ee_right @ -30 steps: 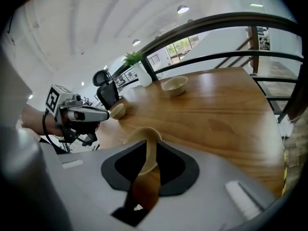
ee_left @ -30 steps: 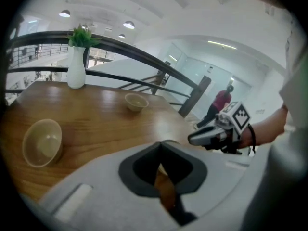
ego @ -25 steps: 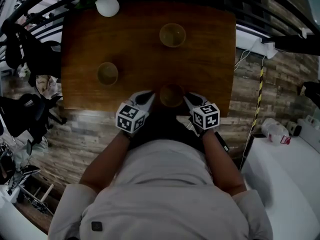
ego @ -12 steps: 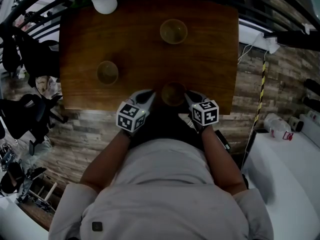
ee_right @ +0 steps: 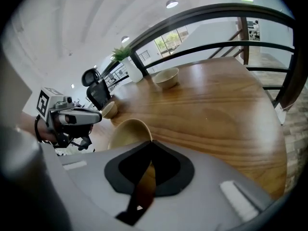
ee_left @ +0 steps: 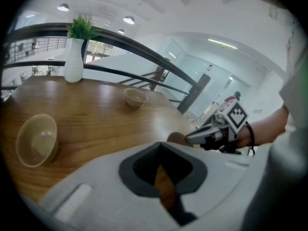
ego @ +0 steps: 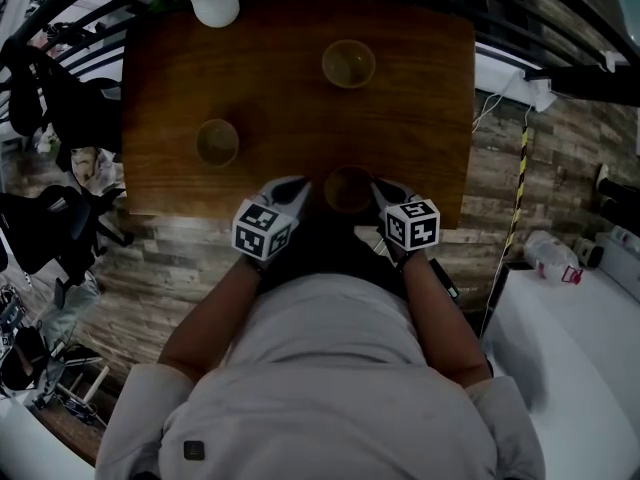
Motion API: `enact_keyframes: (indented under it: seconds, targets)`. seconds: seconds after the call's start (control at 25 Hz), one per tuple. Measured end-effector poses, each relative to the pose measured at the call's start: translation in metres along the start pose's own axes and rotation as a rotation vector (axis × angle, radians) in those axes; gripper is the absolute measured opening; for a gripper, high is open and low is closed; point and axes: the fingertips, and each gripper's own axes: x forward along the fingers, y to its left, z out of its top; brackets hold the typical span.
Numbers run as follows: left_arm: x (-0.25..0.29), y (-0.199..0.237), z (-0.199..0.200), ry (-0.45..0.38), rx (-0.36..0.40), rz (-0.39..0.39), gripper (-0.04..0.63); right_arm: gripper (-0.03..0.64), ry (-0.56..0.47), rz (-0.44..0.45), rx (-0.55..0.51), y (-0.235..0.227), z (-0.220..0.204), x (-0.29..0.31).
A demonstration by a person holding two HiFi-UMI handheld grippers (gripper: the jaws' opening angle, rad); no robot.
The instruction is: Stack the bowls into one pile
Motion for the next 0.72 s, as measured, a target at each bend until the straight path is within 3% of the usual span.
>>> enact_keyframes:
  seconds: [0.72]
  targets:
    - [-0.056,-0.079,0.099,-0.207,0.122,0.072,0.005,0.014,-0.223,-0.001,-0.123,0.026,0.078,-0.137]
